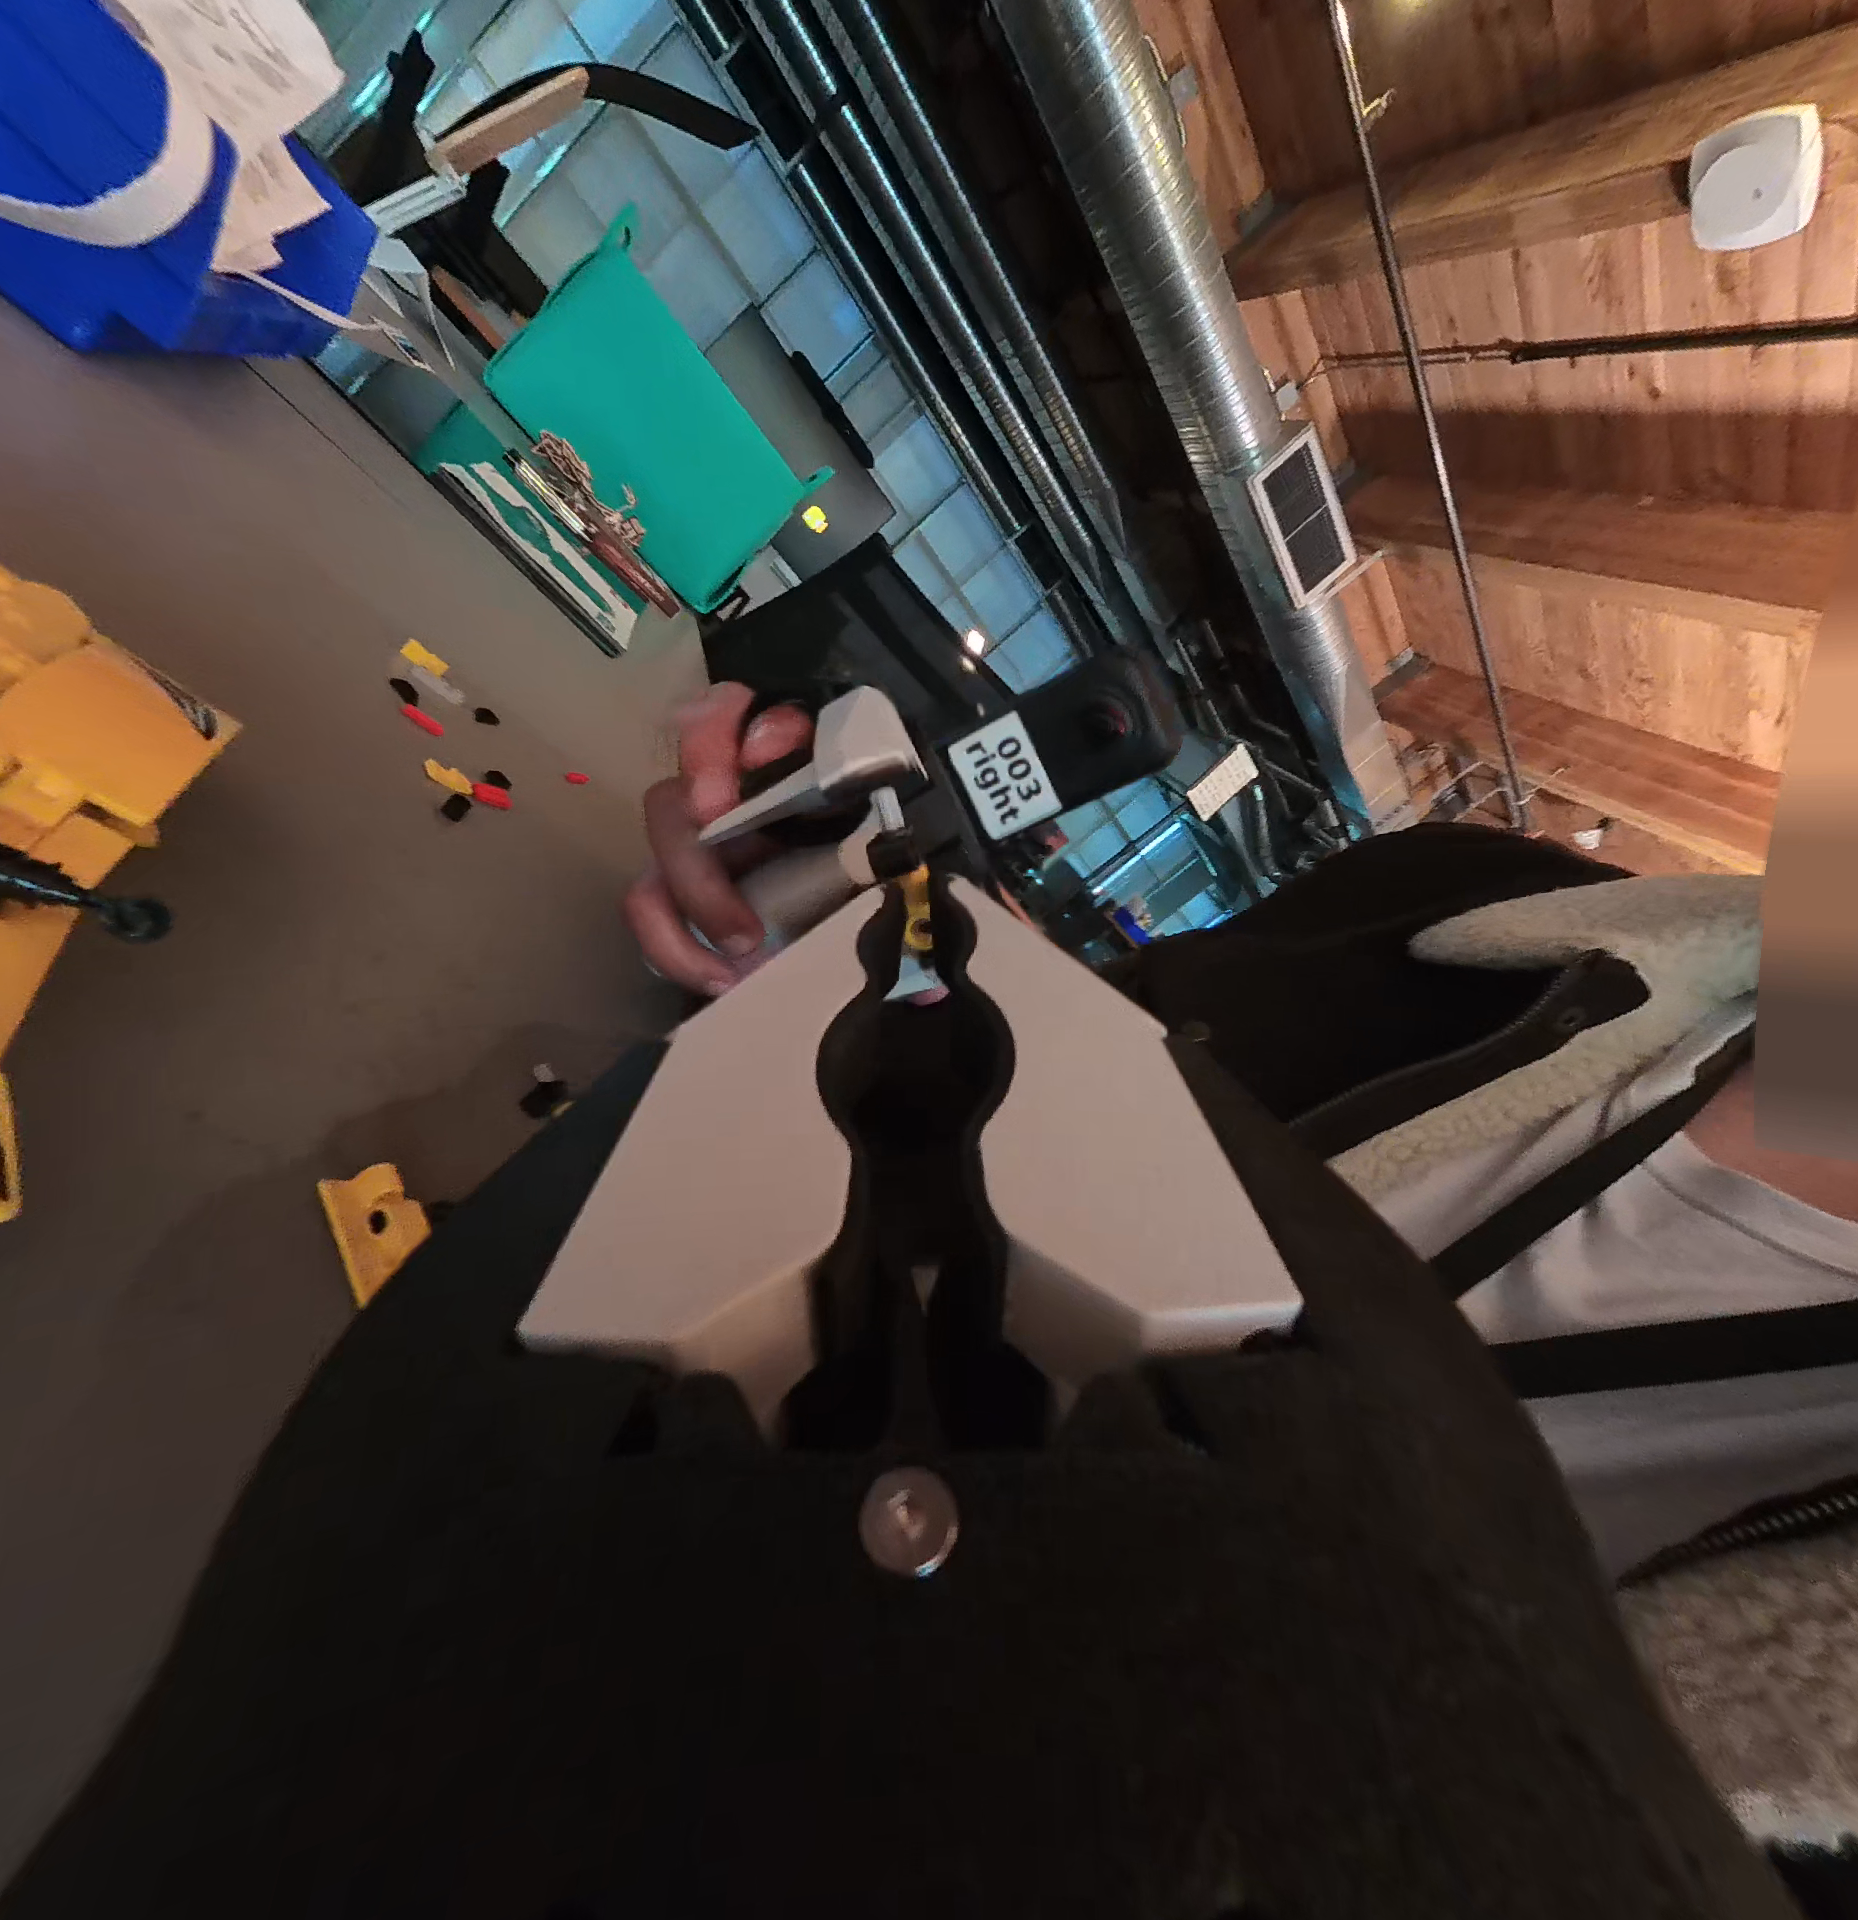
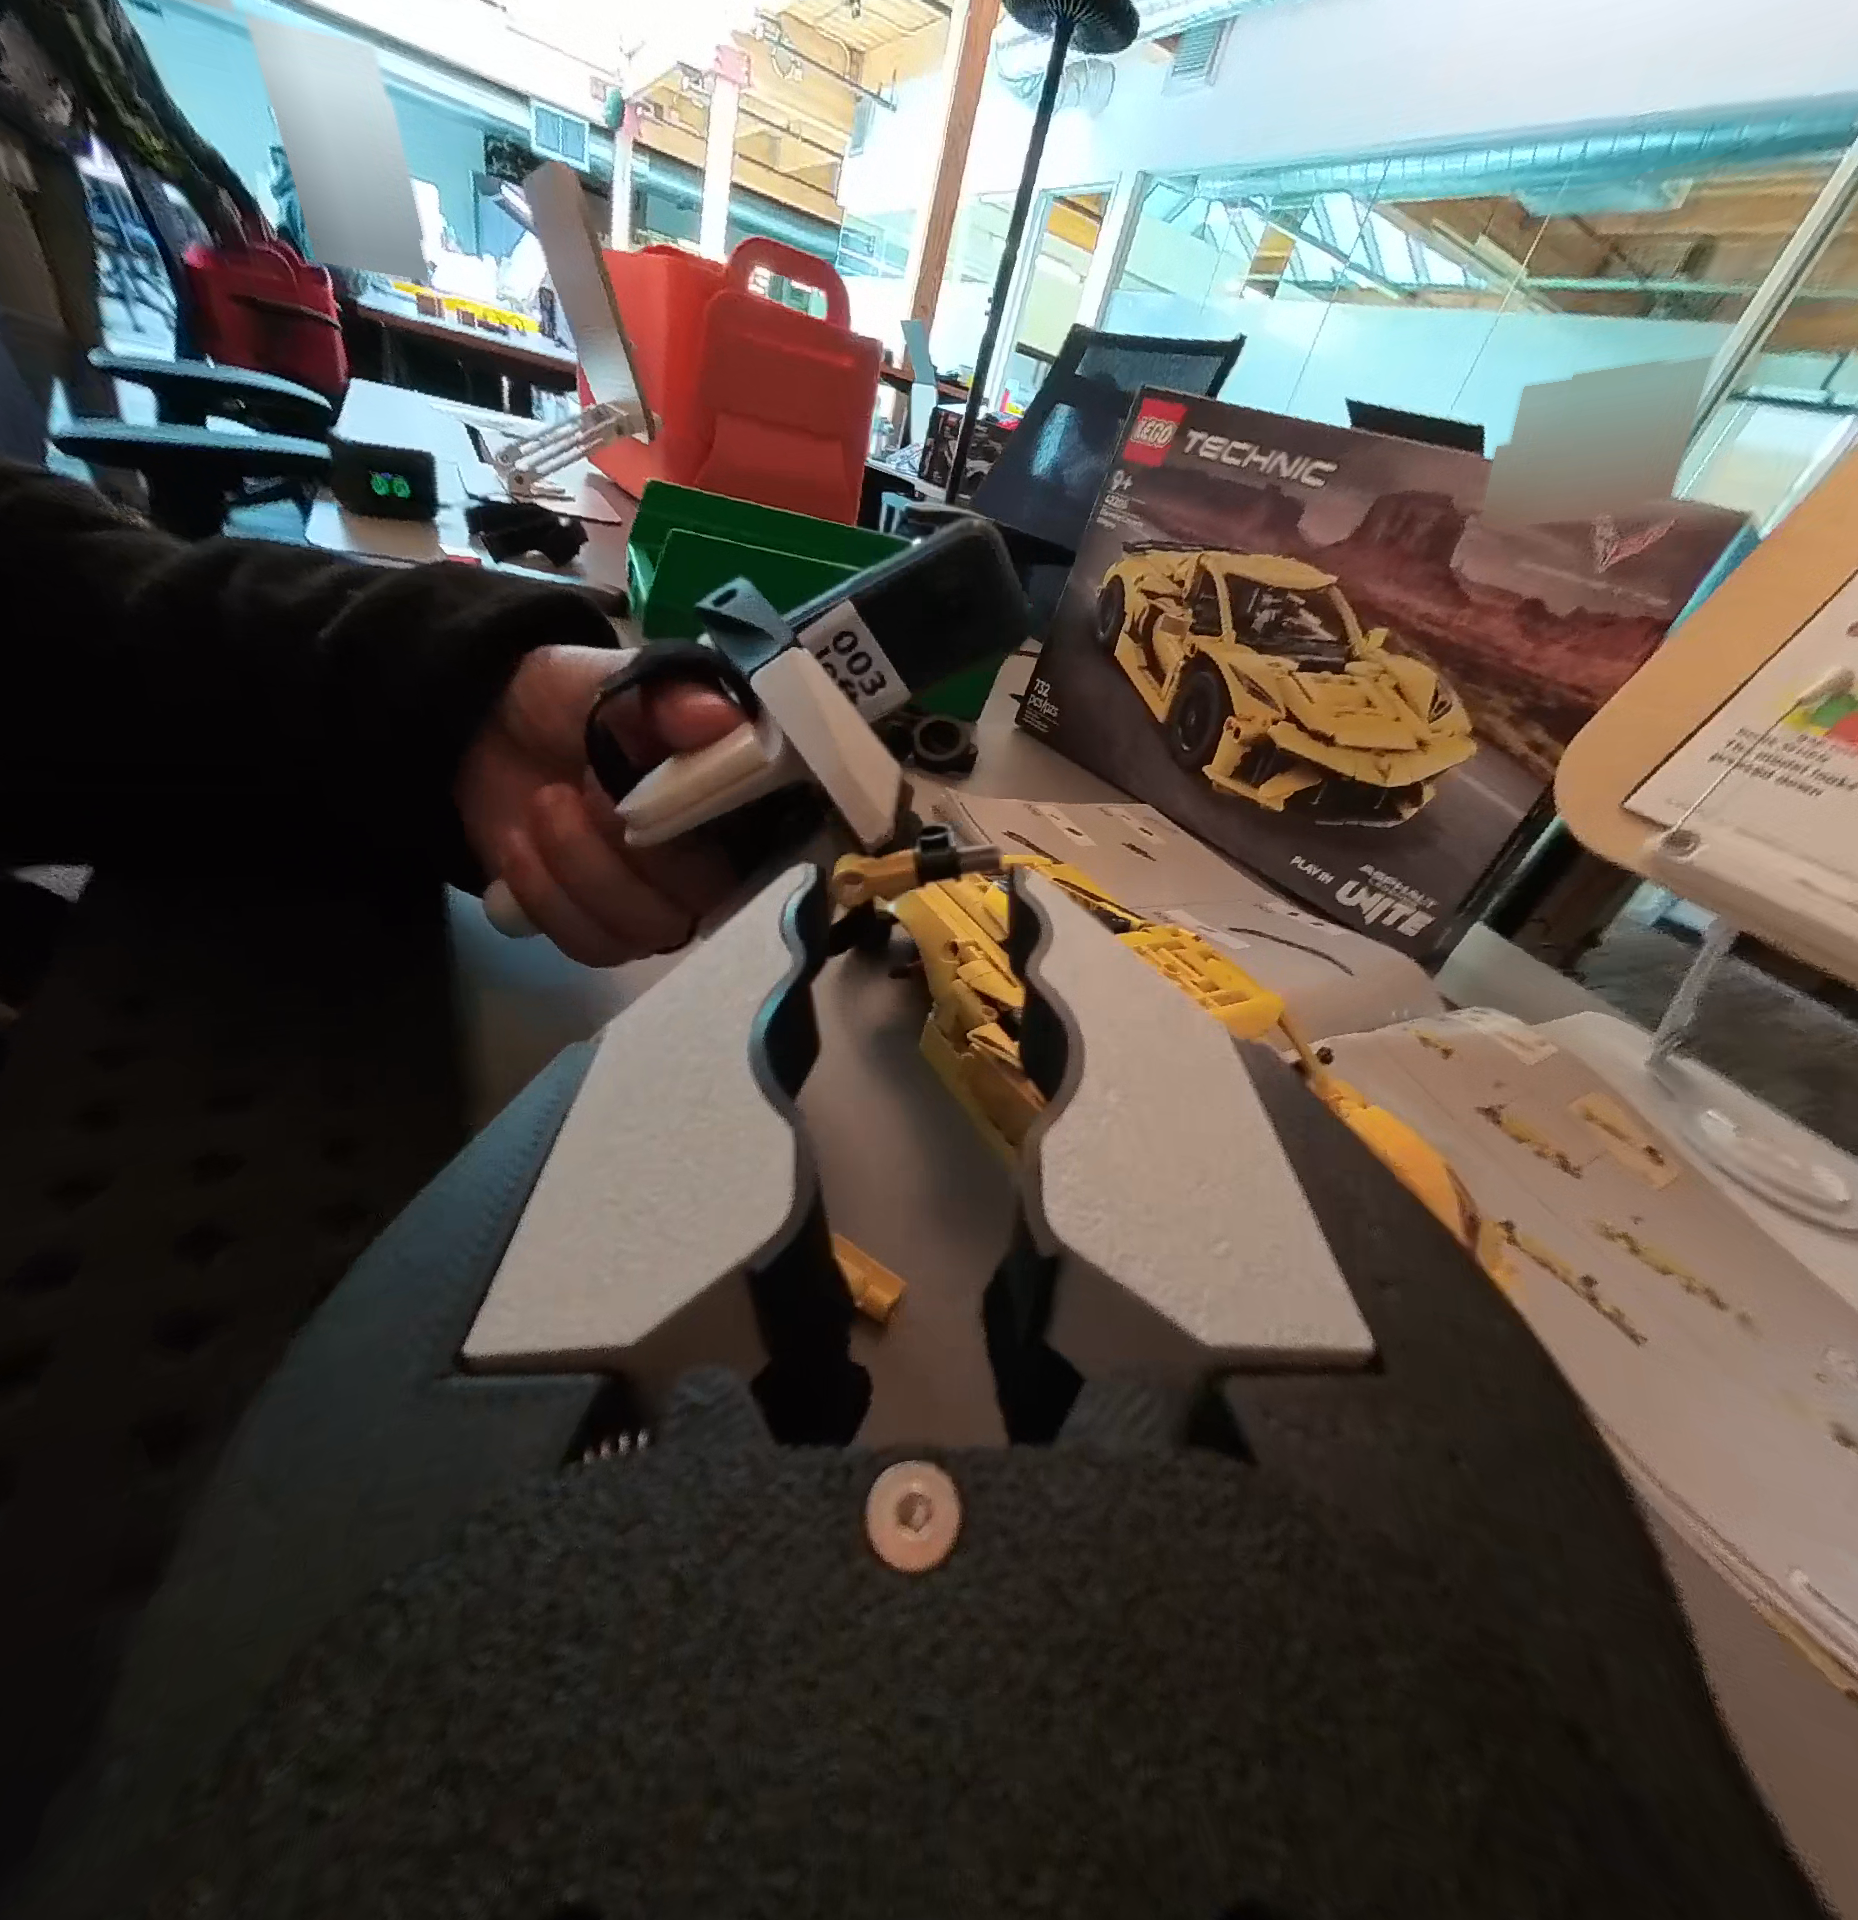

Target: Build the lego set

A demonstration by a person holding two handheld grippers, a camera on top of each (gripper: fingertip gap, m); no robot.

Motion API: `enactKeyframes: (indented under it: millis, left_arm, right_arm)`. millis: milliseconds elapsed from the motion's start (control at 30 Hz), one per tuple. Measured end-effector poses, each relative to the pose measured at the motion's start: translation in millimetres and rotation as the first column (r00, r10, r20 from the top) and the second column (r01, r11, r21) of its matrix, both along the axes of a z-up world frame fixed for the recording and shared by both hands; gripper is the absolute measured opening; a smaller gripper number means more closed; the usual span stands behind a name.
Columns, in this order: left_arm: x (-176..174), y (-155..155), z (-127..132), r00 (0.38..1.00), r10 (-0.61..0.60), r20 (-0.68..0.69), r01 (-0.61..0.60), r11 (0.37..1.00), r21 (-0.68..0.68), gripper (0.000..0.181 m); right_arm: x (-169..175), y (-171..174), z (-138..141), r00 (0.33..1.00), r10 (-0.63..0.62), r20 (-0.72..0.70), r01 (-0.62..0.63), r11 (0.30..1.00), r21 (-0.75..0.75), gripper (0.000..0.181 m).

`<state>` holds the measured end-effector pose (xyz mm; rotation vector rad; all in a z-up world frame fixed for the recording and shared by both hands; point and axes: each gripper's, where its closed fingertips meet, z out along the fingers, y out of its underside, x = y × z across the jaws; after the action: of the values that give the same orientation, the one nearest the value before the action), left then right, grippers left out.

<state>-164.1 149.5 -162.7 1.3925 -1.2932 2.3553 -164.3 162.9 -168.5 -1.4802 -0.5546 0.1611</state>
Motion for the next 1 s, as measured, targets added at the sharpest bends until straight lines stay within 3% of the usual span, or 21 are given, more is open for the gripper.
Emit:
enactKeyframes:
  millis: [267, 367, 400, 467, 533, 567, 700, 867, 1000]
  left_arm:
    - [0, -3, -6, 0.998, -0.036, -0.048, 0.035, 0.999, -0.023, 0.004]
    - [3, 6, -17, 0.998, 0.039, -0.057, -0.030, 0.989, 0.148, 0.009]
    - [5, 12, -30, 0.994, 0.094, -0.061, -0.073, 0.954, 0.290, 0.010]
    - [6, 18, -65, 0.983, 0.173, -0.066, -0.095, 0.775, 0.625, 0.010]
    - [7, 17, -94, 0.975, 0.202, -0.093, -0.047, 0.592, 0.805, 0.012]
    - [8, 14, -103, 0.971, 0.208, -0.117, -0.016, 0.545, 0.838, 0.012]
    - [9, 12, -123, 0.954, 0.237, -0.185, 0.060, 0.452, 0.890, 0.015]
    - [9, 8, -136, 0.950, 0.226, -0.217, 0.101, 0.434, 0.895, 0.017]
    - [14, 3, -137, 0.961, 0.219, -0.168, 0.077, 0.372, 0.925, 0.018]
  right_arm:
    - [0, -2, -6, 0.998, -0.010, 0.069, 0.012, 1.000, -0.024, 0.031]
    - [17, -2, -15, 0.994, -0.077, 0.077, 0.084, 0.992, -0.097, 0.030]
    - [26, -2, -25, 0.990, -0.104, 0.099, 0.118, 0.981, -0.156, 0.030]
    - [43, -5, -48, 0.975, -0.153, 0.159, 0.193, 0.940, -0.280, 0.031]
    - [47, -6, -61, 0.973, -0.162, 0.163, 0.210, 0.918, -0.338, 0.031]
    - [45, -6, -66, 0.977, -0.150, 0.151, 0.197, 0.909, -0.369, 0.031]
    - [39, -7, -89, 0.984, -0.085, 0.157, 0.151, 0.866, -0.477, 0.031]
    - [34, -7, -99, 0.979, -0.055, 0.196, 0.148, 0.855, -0.497, 0.031]
    - [38, -5, -103, 0.974, -0.068, 0.216, 0.171, 0.847, -0.503, 0.031]
